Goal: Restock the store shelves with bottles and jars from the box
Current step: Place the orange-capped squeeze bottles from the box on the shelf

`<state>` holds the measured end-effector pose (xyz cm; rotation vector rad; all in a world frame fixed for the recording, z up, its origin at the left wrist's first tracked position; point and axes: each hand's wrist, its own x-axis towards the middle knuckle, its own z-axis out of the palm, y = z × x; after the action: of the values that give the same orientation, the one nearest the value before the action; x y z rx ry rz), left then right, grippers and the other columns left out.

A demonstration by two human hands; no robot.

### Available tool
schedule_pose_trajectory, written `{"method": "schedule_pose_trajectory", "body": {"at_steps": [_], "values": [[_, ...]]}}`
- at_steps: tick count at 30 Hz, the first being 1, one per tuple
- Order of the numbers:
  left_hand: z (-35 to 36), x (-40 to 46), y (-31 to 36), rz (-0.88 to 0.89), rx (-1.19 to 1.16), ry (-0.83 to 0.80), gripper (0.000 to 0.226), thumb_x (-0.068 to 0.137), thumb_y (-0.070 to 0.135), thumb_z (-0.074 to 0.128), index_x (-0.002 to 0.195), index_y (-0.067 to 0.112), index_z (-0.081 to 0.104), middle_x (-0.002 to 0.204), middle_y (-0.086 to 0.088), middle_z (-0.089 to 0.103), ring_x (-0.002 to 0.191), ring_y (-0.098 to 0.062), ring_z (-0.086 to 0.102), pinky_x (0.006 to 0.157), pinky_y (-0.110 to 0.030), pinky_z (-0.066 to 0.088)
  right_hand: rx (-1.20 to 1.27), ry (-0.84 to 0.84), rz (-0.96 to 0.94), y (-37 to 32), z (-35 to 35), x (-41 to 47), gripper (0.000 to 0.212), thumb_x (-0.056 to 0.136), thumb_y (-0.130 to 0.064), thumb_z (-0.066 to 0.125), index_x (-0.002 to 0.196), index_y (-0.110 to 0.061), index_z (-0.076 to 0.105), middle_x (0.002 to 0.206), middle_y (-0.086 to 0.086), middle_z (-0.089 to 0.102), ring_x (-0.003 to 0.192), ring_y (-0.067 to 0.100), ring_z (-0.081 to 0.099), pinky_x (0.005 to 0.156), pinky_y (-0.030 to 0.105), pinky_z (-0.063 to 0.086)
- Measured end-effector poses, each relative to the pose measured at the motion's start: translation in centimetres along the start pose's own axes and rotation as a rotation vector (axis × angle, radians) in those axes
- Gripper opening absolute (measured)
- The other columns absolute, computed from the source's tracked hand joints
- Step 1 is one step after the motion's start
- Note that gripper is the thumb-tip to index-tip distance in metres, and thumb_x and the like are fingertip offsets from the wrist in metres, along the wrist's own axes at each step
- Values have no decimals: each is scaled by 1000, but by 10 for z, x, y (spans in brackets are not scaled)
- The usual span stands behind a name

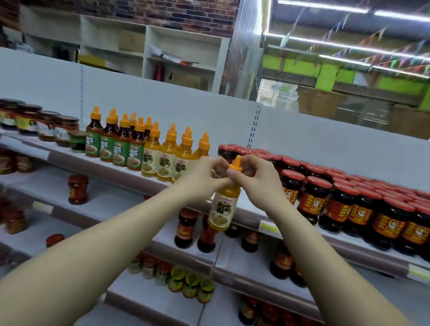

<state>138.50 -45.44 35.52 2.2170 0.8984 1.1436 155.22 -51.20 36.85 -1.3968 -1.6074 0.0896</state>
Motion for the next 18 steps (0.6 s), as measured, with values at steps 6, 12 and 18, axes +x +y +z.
{"method": "schedule_pose_trajectory", "body": {"at_steps": [6,12,18], "values": [[-5,52,-15,19,120,101,19,89,32,79,105,25,70,94,10,73,80,3,63,61,-9,41,12,1,-19,17,14,59,16,89,-34,78,100,-25,73,88,-4,74,86,20,71,77,40,61],[2,93,-30,-17,205,174,20,90,30,78,106,18,73,93,5,74,81,-3,65,68,-15,49,-15,-19,-30,53,35,115,32,87,-44,77,112,-24,72,92,-7,75,88,13,72,83,41,60],[16,119,-45,-21,354,238,17,89,28,76,95,13,77,86,2,75,83,-13,69,73,-30,57,37,-33,-31,79,49,141,42,84,-49,76,117,-23,73,97,-6,77,91,13,74,86,42,61]]}}
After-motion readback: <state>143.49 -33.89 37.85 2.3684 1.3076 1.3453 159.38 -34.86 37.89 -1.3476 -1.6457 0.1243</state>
